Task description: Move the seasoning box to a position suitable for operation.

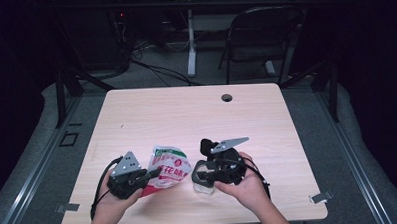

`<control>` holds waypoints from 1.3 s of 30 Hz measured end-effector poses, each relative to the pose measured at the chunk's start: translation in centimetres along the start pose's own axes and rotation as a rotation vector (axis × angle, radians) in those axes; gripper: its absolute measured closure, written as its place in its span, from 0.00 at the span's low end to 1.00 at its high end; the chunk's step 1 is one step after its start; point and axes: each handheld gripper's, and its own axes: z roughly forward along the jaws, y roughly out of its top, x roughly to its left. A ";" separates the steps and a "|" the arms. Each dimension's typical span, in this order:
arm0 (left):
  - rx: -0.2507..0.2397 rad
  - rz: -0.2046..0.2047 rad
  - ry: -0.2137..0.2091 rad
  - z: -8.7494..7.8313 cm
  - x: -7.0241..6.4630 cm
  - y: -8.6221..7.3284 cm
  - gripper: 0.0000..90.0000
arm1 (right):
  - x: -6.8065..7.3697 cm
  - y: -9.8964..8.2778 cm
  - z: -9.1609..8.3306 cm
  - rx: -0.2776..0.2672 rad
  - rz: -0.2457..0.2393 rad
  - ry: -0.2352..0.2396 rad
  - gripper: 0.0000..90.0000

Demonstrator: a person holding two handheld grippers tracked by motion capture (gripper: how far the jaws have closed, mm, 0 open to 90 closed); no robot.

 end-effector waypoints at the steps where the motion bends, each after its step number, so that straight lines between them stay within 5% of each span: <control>1: 0.003 -0.005 -0.001 0.0 0.0 -0.3 1.00 | 0.2 0.1 0.2 0.002 -0.002 0.010 0.58; 7: -0.004 -0.052 -0.033 0.2 0.3 -1.8 1.00 | 1.5 0.4 1.3 0.018 -0.026 0.074 0.57; 25: 0.016 -0.126 -0.087 1.4 0.7 -3.5 1.00 | 3.6 0.5 1.8 0.049 -0.057 0.155 0.59; 34: 0.015 -0.135 -0.100 1.6 0.8 -3.8 1.00 | 3.4 0.4 4.9 0.140 -0.026 0.109 0.62; 39: 0.022 -0.140 -0.106 1.6 0.8 -3.9 1.00 | 3.0 0.2 6.0 0.162 0.008 0.127 0.64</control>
